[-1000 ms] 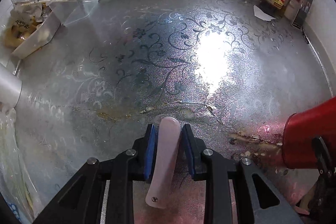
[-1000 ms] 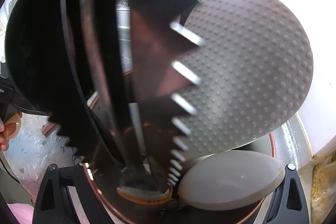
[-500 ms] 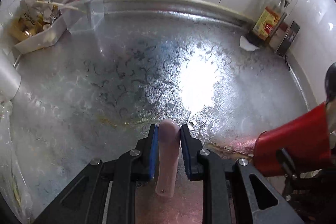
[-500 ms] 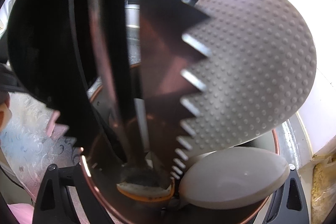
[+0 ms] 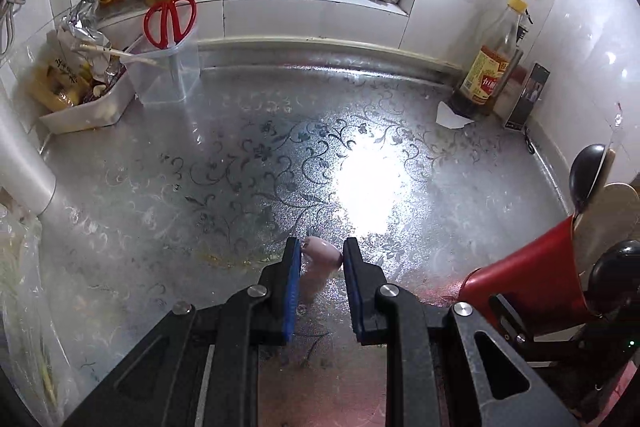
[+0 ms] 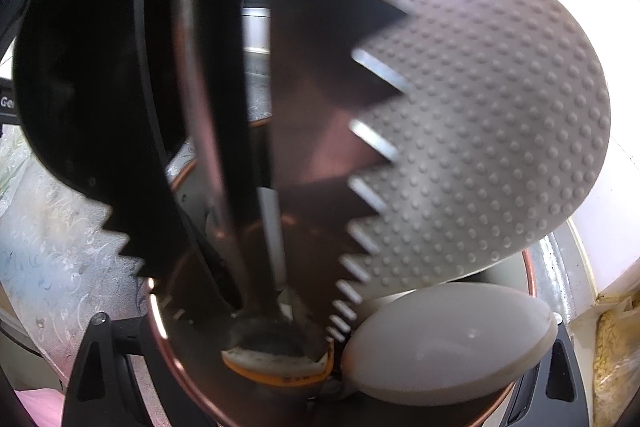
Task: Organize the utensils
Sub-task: 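Lift the pink utensil and carry it over the red holder with the left gripper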
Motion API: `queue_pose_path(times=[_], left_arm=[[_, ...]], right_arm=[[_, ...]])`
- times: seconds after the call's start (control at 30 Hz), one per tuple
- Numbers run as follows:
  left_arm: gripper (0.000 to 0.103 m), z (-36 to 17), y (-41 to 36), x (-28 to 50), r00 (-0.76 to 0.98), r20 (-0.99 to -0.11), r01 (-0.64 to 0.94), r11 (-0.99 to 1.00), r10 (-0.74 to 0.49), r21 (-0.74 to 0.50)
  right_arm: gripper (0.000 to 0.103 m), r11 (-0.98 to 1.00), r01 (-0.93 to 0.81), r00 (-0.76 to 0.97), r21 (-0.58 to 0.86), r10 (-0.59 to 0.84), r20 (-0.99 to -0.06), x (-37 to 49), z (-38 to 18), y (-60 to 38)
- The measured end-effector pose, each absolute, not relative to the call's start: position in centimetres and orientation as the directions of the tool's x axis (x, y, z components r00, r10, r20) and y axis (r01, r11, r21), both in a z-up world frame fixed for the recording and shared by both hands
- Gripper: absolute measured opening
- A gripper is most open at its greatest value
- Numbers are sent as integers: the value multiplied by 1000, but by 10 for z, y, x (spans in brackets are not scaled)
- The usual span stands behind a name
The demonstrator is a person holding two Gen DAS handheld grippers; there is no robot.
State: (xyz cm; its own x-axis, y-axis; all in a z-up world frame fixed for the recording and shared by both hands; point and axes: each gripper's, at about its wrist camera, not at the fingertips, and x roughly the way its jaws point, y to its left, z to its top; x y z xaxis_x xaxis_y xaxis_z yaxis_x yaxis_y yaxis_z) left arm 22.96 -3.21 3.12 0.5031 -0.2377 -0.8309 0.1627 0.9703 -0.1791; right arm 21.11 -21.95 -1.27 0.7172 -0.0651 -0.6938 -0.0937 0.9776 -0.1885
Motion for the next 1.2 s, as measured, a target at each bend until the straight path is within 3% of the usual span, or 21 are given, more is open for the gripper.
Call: queue_pose_path(times=[0.4,0.93,1.2], left_arm=[[21,75,-31,216,562,-756,218,942,-336,-256],[21,193,-68,186,588,-502,525,771,-634,-361],[21,190,-107,184,517,-533,596,729,-670,-337]], right_arm=[[96,978,-93,714,-188,-66,-697,211,-16,-219],[96,978,-92,712,-187,-67,-699,212,-19,-219],[96,978,-93,712,-186,-66,-699,211,-19,-219]])
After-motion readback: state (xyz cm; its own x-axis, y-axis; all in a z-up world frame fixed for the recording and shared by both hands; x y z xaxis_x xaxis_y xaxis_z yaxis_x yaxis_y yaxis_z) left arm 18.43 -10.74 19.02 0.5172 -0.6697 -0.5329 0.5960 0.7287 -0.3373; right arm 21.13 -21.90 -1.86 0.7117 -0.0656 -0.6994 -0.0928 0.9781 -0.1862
